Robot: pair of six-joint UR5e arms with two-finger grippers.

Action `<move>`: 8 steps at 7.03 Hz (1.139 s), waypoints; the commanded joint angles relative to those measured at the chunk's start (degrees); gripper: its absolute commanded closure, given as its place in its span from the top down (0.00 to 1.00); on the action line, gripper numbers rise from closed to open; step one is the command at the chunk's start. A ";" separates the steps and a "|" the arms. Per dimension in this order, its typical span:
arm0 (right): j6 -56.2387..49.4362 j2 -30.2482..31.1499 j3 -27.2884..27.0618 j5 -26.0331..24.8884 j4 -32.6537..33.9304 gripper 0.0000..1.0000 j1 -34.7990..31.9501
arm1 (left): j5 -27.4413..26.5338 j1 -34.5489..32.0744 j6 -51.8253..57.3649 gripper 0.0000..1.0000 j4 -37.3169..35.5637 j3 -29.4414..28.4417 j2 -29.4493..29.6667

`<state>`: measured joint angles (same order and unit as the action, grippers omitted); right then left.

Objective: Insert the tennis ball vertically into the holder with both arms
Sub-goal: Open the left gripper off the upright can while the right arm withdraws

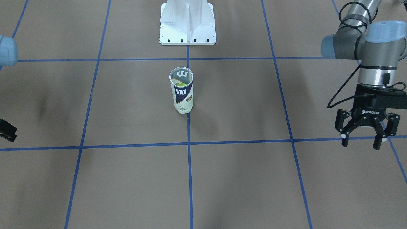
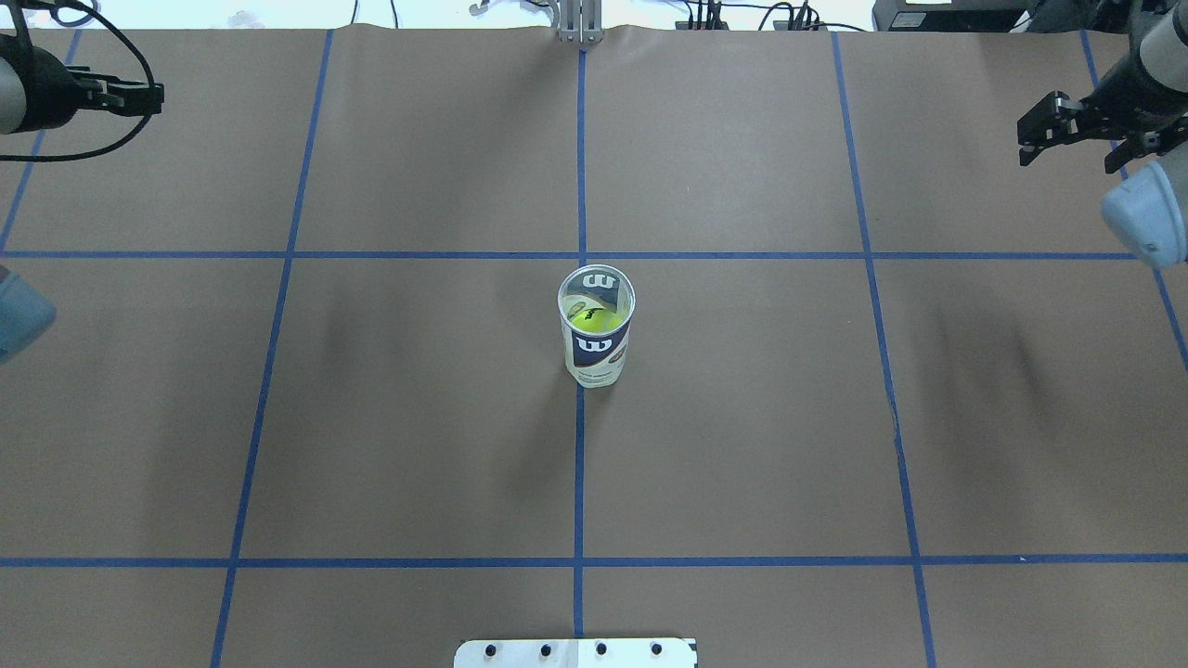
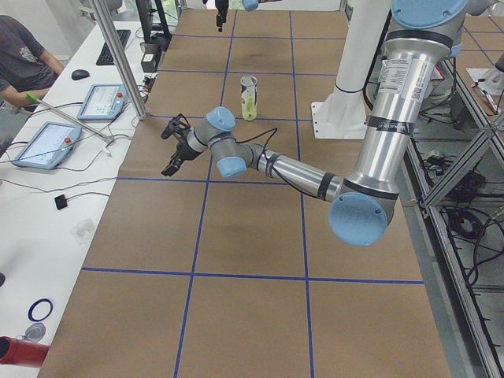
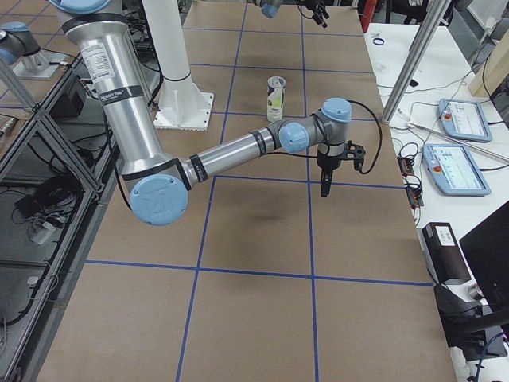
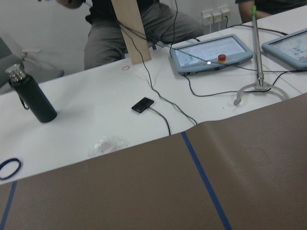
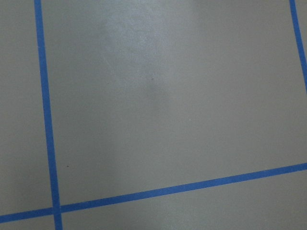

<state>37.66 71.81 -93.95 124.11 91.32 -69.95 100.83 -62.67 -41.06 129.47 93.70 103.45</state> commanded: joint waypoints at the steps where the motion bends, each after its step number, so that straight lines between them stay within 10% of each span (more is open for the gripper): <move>1: -6.51 1.48 0.79 3.75 0.00 0.99 -4.38 | 15.89 -7.87 2.17 0.90 -17.68 0.00 3.75; 5: -17.43 5.61 1.05 6.41 0.18 0.99 -11.94 | 30.42 -16.41 16.86 0.99 -23.73 -2.02 -2.26; 8: -24.56 11.48 -1.74 6.50 0.00 0.99 -13.89 | 44.90 -24.66 6.06 0.99 -32.32 -2.56 -4.49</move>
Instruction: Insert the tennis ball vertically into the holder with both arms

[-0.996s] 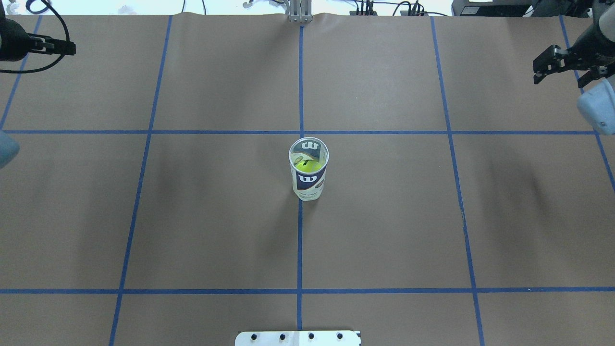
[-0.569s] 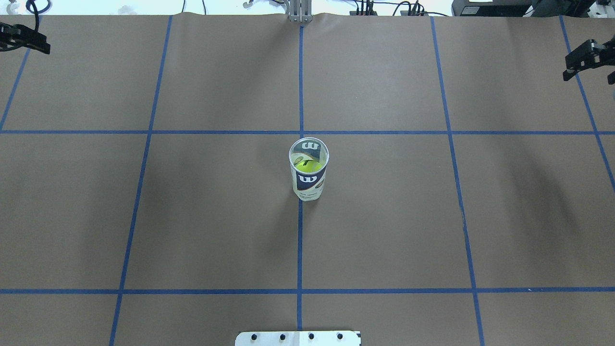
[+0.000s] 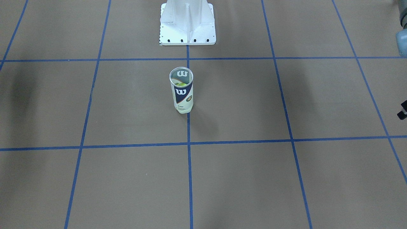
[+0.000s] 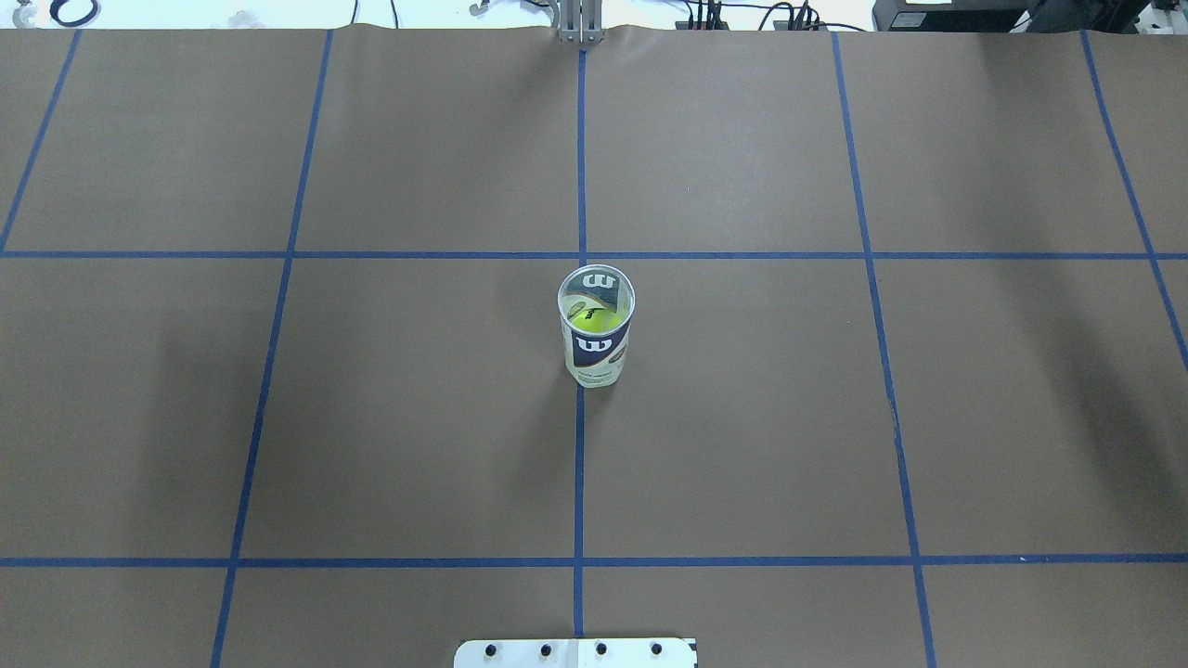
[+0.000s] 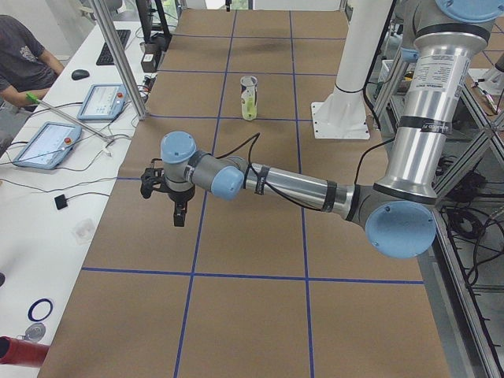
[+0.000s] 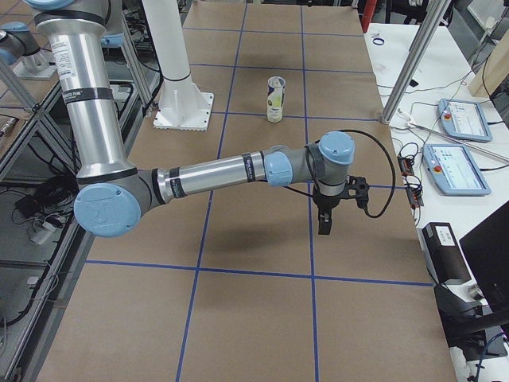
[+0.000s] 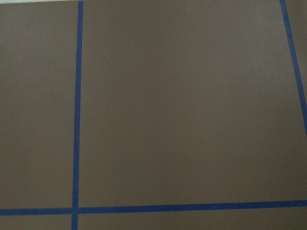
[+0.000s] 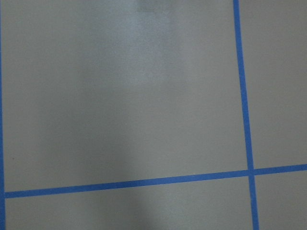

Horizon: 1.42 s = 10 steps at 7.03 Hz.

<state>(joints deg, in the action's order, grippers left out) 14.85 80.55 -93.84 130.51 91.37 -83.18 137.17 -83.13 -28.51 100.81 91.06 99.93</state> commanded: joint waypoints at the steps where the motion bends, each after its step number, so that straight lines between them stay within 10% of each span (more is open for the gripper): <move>1: -1.76 4.34 -3.52 0.71 -0.05 0.99 -0.67 | 9.16 -4.49 -6.38 1.00 -3.34 3.65 -4.28; 10: -8.96 4.09 1.03 2.03 0.92 0.99 -2.34 | -2.61 -3.88 17.44 1.00 -7.91 4.83 -11.86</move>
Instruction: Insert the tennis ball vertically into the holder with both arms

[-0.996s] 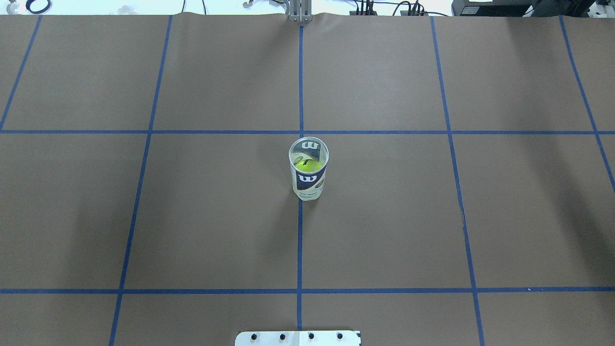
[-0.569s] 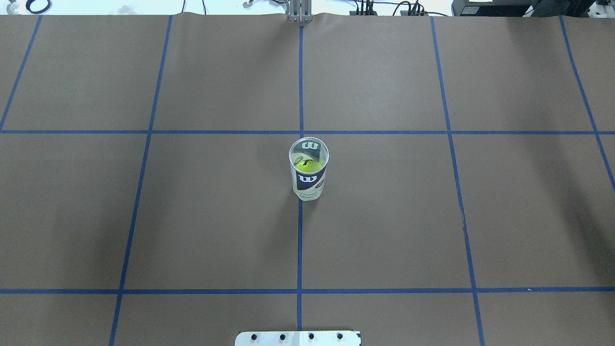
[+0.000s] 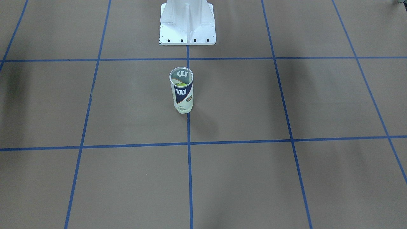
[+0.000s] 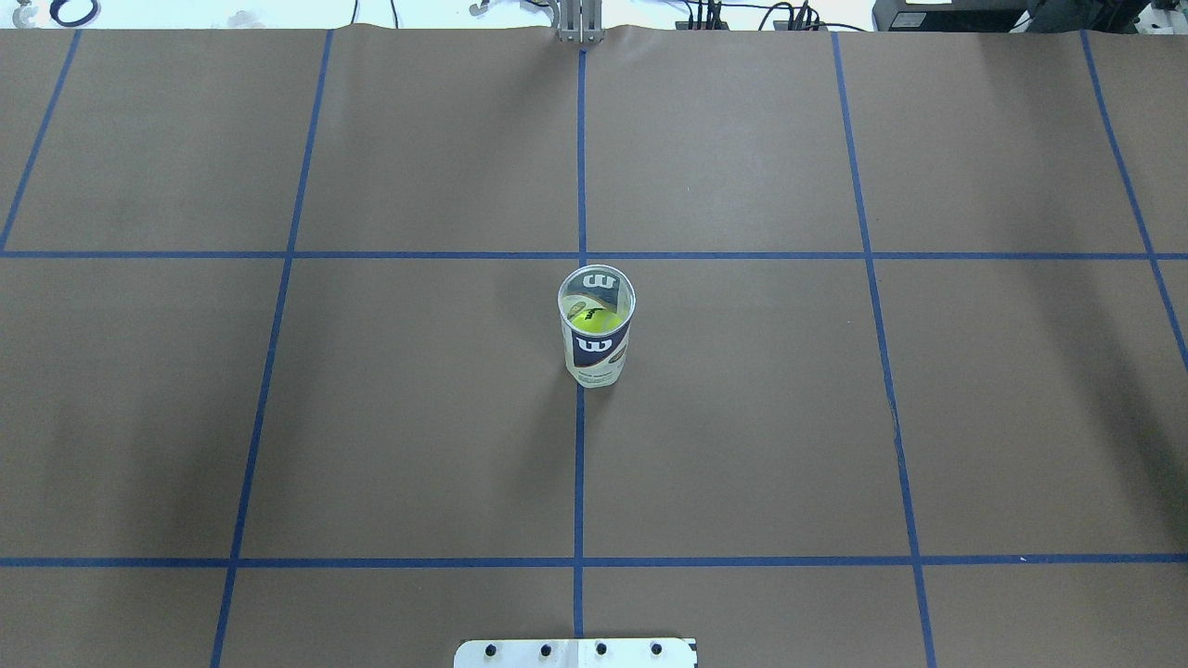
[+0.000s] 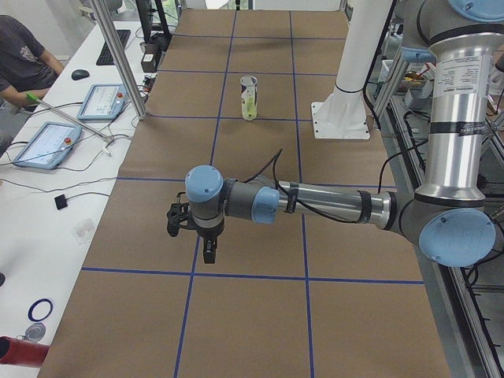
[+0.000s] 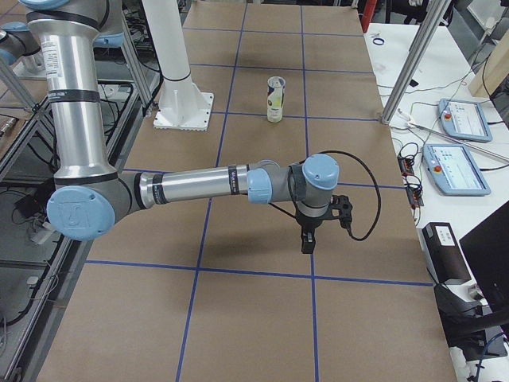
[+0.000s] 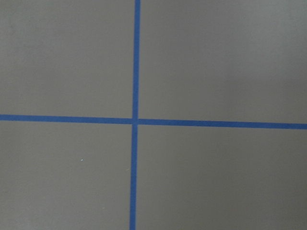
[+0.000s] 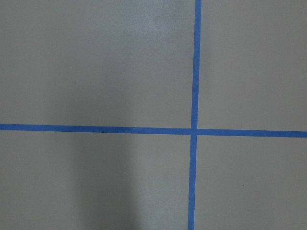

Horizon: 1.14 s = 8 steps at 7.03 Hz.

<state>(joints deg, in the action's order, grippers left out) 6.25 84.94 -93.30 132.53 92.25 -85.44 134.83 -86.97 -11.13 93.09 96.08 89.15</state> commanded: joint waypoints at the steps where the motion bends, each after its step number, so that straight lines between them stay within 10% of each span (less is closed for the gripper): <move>1: -0.36 -0.65 0.92 0.09 0.04 0.99 -0.16 | -0.27 -0.04 -0.11 1.00 -0.19 -0.28 -1.61; 8: -0.27 -0.65 1.10 0.97 0.30 0.99 -0.25 | 2.29 -0.13 0.06 1.00 0.25 -0.10 -3.20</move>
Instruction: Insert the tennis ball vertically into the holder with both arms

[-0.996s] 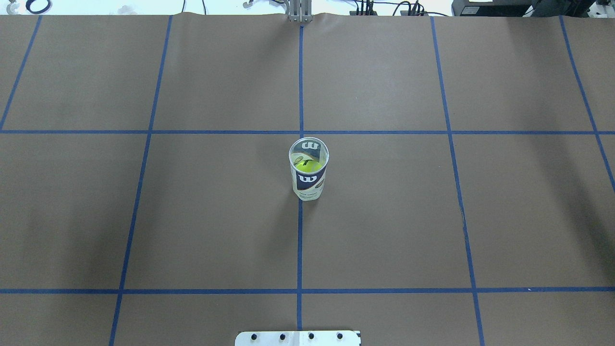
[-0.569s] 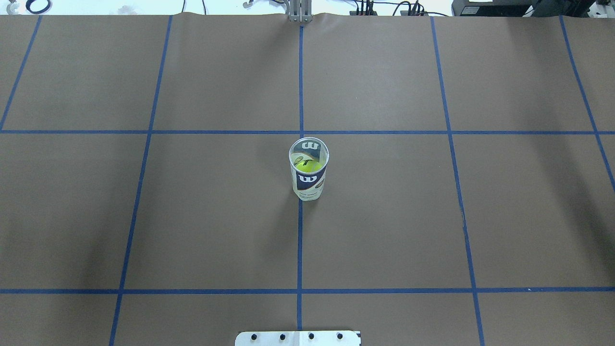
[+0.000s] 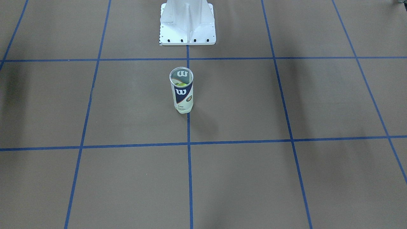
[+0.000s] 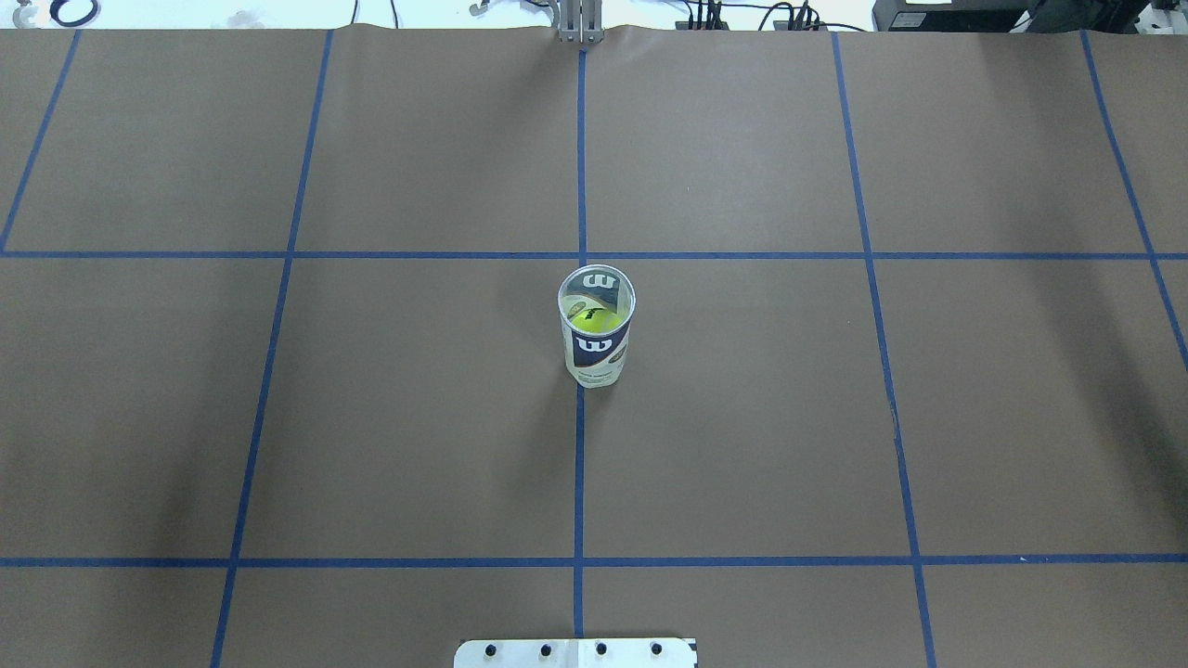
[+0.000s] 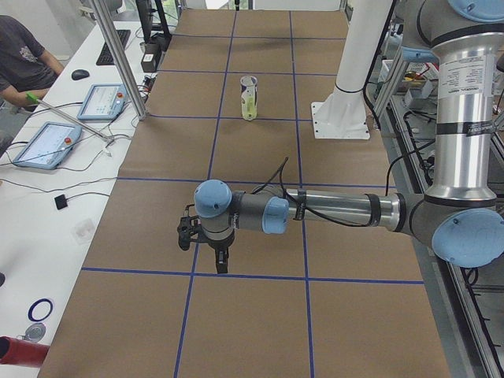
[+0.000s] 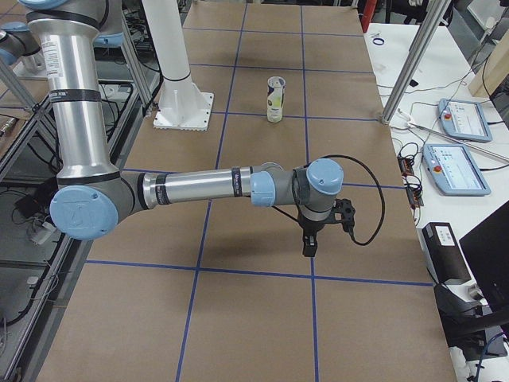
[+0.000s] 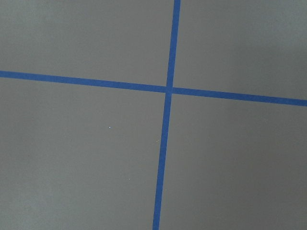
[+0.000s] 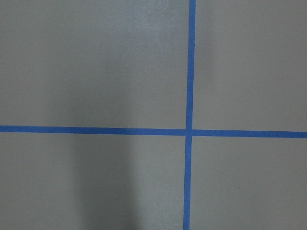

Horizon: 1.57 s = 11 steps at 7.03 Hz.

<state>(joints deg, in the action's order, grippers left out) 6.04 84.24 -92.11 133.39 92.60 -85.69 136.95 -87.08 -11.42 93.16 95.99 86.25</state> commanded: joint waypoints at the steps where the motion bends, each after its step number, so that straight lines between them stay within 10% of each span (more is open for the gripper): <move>1: -0.06 0.04 -0.27 0.12 0.30 0.99 0.00 | -0.02 -0.02 0.52 1.00 0.44 0.07 -0.04; 11: -6.04 0.22 -2.10 0.20 7.76 0.99 -0.09 | -3.46 -0.19 3.95 1.00 -0.09 -0.27 -0.21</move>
<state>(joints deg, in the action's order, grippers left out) 1.12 84.31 -93.08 133.62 98.19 -85.75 132.29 -87.29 -7.43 92.98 96.29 86.04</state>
